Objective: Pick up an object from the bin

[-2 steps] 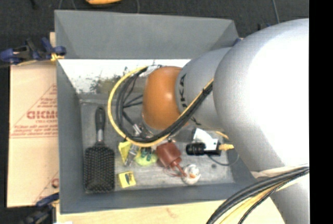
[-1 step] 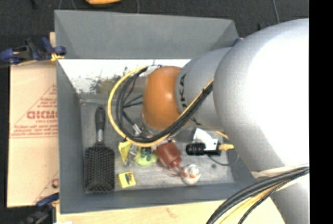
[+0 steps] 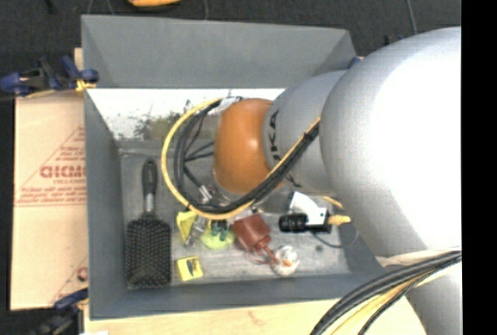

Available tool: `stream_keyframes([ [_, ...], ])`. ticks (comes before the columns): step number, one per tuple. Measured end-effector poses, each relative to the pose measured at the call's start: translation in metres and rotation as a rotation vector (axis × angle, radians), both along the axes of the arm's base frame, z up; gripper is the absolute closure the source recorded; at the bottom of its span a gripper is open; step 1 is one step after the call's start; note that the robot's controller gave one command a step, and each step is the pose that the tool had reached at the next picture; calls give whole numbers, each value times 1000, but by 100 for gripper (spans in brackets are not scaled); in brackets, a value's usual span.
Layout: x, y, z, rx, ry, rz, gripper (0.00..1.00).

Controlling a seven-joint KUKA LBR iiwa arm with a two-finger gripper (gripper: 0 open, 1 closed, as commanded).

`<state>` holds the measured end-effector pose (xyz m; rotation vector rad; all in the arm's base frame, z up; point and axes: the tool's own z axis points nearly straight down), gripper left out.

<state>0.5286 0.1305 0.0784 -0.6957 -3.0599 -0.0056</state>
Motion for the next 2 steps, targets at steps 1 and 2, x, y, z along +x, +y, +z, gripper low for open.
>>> stream_keyframes([
  [1,-1,-1,18,-4,2,2,100],
  [2,1,-1,31,-2,-7,3,100],
])
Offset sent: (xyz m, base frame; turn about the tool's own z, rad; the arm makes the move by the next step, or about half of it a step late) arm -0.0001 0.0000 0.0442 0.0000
